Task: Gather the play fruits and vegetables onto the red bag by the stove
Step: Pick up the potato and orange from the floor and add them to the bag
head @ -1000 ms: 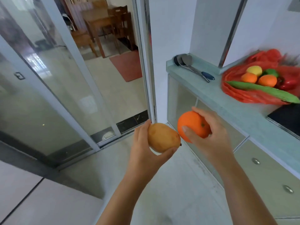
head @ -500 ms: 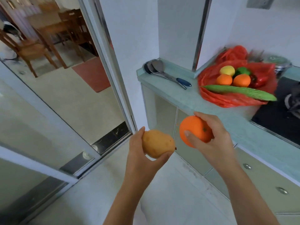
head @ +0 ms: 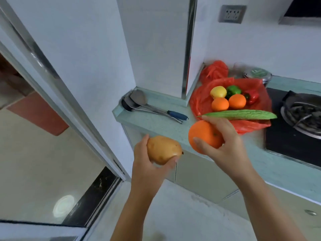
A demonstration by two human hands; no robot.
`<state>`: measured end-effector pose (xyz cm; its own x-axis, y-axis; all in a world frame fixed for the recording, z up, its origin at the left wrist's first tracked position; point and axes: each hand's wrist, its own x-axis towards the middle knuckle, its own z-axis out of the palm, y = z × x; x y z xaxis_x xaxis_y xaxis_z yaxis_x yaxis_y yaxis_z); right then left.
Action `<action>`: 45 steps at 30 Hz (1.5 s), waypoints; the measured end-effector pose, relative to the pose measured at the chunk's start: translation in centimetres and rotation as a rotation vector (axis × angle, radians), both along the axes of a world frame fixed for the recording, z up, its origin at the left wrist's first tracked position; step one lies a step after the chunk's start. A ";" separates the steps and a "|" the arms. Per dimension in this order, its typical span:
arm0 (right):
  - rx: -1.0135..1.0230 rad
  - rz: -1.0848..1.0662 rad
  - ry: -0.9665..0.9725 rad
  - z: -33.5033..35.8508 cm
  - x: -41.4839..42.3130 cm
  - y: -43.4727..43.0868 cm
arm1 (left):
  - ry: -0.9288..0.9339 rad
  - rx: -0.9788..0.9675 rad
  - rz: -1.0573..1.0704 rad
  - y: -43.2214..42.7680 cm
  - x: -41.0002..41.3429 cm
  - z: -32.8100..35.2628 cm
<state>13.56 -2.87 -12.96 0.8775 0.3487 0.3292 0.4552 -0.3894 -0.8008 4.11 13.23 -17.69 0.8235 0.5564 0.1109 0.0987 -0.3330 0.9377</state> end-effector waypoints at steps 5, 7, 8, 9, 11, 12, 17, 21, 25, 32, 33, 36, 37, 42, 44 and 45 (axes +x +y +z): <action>-0.038 -0.109 -0.004 -0.4 2.4 1.1 | -0.009 -0.020 -0.137 1.5 5.4 -0.3; -0.047 -0.164 0.022 -0.8 3.1 0.5 | 0.002 -0.049 -0.190 1.1 6.7 -0.8; -0.048 -0.193 0.035 -1.0 3.4 0.2 | 0.006 -0.061 -0.216 1.0 7.3 -1.2; -0.050 -0.222 0.046 -1.2 3.8 -0.1 | 0.013 -0.070 -0.244 0.9 7.8 -1.5; -0.063 -0.264 0.055 -1.5 4.6 -0.5 | 0.023 -0.073 -0.291 0.7 9.0 -2.1; -0.069 -0.275 0.058 -1.7 5.0 -0.7 | 0.024 -0.071 -0.306 0.7 9.7 -2.4; -0.063 -0.332 0.069 -3.0 8.2 -1.6 | 0.040 -0.071 -0.351 0.1 14.2 -3.2; -0.064 -0.395 0.084 -4.3 12.5 -2.9 | 0.046 -0.016 -0.402 -0.7 19.2 -4.1; -0.055 -0.464 0.106 -5.0 17.4 -4.6 | 0.083 0.068 -0.522 -1.9 25.2 -3.9; -0.037 -0.518 0.149 -6.8 24.7 -7.6 | 0.176 0.194 -0.595 -2.5 34.2 -5.4; -0.037 -0.524 0.156 -7.1 25.4 -8.0 | 0.203 0.193 -0.601 -2.4 35.1 -5.8; -0.056 -0.543 0.196 -8.1 27.0 -9.1 | 0.282 0.220 -0.635 -2.2 37.5 -6.9; -0.061 -0.548 0.208 -8.5 27.4 -9.4 | 0.303 0.228 -0.644 -2.2 38.1 -7.3; -0.081 -0.561 0.261 -10.1 29.1 -10.7 | 0.348 0.287 -0.664 -2.1 40.8 -8.7; -0.086 -0.570 0.268 -10.7 29.7 -11.2 | 0.370 0.313 -0.669 -2.1 41.7 -9.2; -0.089 -0.577 0.270 -11.0 30.0 -11.4 | 0.392 0.321 -0.678 -2.0 42.2 -9.4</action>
<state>43.56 -14.30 -23.92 0.9801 -0.1883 0.0621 -0.0604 -0.5817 -0.8112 46.28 11.23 -27.14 0.9796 -0.0819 -0.1837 0.0794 -0.6819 0.7272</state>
